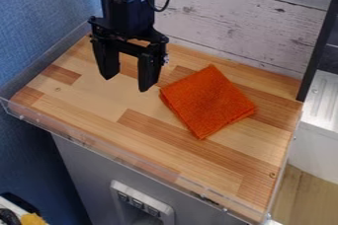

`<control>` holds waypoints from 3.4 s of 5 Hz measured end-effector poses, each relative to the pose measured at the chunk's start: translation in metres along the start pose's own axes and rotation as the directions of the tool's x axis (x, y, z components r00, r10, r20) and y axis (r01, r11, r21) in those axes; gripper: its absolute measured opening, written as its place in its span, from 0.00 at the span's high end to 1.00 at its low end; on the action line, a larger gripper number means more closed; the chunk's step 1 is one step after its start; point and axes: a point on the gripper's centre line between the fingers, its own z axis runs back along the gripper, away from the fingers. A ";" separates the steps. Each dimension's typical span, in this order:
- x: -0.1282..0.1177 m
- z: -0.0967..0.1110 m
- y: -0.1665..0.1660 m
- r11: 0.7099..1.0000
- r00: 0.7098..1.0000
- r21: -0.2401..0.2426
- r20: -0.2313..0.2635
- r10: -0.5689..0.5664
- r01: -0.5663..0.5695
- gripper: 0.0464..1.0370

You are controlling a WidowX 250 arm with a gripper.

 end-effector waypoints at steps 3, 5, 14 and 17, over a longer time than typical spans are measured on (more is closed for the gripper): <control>0.039 -0.002 -0.026 0.945 0.943 -0.005 0.057 0.327 -0.328 0.04; 0.080 0.003 -0.040 0.837 0.832 -0.024 0.101 0.546 -0.546 0.04; 0.105 -0.078 -0.080 0.654 0.654 -0.056 0.021 0.756 -0.754 0.99; 0.102 -0.084 -0.085 0.800 0.799 -0.113 0.063 0.598 -0.589 0.99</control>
